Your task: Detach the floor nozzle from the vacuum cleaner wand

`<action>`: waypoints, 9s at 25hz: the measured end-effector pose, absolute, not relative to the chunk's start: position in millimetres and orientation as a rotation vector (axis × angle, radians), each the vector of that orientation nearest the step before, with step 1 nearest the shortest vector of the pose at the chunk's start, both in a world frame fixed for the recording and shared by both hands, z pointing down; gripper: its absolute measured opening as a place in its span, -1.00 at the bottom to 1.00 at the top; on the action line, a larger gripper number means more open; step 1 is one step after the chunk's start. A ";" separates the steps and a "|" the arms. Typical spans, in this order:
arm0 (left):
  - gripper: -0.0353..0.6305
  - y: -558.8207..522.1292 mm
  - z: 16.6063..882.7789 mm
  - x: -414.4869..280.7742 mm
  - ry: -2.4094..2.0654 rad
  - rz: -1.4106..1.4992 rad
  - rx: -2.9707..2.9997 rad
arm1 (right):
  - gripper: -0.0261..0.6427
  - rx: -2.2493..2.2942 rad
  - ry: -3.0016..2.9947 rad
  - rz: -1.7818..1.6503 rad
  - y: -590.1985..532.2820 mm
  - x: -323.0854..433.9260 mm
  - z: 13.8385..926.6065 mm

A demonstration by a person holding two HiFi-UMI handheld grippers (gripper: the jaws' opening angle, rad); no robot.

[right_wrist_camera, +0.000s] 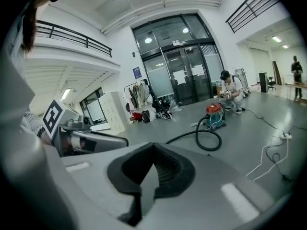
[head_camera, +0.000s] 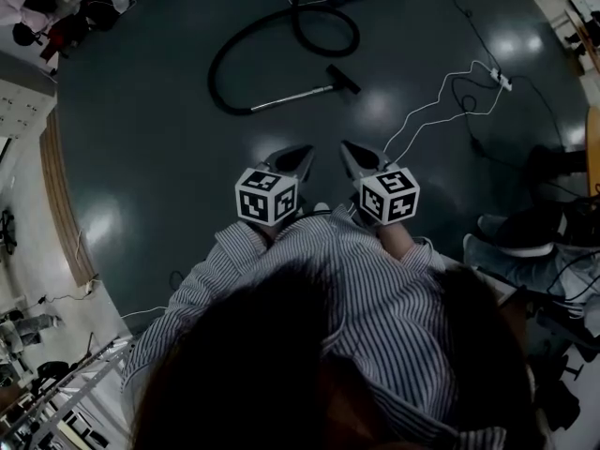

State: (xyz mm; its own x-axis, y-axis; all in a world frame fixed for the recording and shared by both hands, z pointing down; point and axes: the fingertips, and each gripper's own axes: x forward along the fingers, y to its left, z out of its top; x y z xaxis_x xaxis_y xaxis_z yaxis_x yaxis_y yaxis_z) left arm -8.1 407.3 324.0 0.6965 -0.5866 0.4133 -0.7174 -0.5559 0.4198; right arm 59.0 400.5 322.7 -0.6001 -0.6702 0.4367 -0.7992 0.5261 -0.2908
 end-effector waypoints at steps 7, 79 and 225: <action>-0.88 395.7 322.4 -10.2 -1.031 0.284 2.325 | -0.92 1.202 -2.507 0.700 391.4 59.9 324.4; -0.59 -57.0 1025.6 -41.0 -0.432 1.228 2.328 | -0.86 1.142 -2.342 1.017 -76.1 86.5 914.2; -0.42 19.4 282.6 33.6 -0.148 0.137 2.784 | -0.47 0.225 -3.173 0.575 -70.7 6.1 58.3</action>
